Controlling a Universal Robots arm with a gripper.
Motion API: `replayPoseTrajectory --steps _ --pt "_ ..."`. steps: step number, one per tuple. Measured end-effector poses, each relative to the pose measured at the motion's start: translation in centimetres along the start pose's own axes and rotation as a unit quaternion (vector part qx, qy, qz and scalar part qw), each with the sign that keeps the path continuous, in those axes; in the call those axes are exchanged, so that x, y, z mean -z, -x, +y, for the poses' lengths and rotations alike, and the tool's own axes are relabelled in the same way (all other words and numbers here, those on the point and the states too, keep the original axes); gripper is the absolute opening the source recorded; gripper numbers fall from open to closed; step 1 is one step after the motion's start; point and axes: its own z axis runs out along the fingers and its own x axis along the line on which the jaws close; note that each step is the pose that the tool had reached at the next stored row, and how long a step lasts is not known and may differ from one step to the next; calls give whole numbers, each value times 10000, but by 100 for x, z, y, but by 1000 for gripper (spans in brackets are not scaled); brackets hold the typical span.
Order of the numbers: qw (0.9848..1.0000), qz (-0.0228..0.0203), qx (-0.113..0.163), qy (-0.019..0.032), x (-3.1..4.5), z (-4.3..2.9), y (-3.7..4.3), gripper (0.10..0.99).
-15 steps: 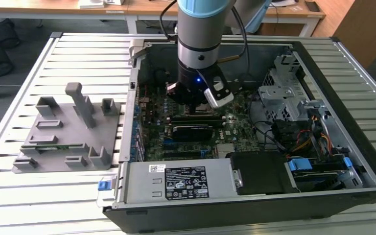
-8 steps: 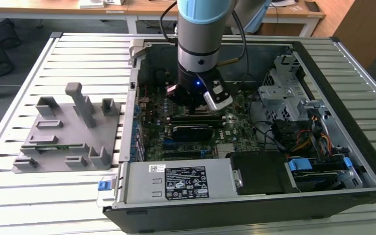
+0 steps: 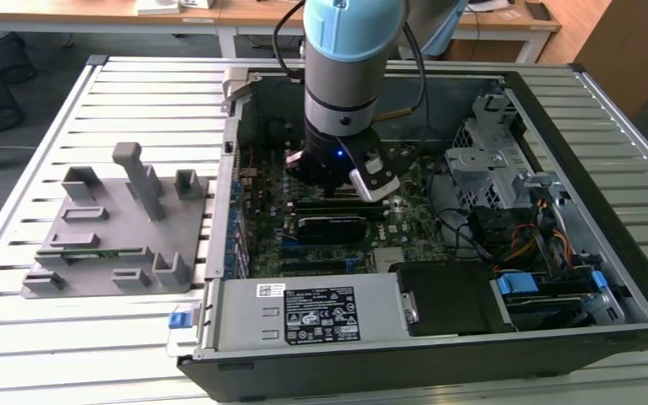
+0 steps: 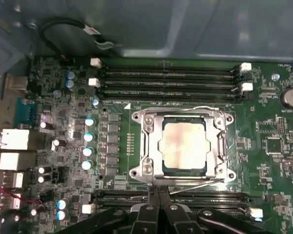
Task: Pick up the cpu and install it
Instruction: 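Install the second cpu locking lever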
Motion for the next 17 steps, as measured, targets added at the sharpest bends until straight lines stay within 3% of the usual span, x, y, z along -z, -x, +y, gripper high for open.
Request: replayPoseTrajectory --steps 3,14,15,17 --pt "9999 -1 -1 132 -1 -40 -29 114" --pt "9989 -5 -4 459 -50 -190 -42 114" --pt "9984 -6 -5 570 -91 -216 -68 114" --pt "9983 -7 -5 585 -113 -220 -87 114"
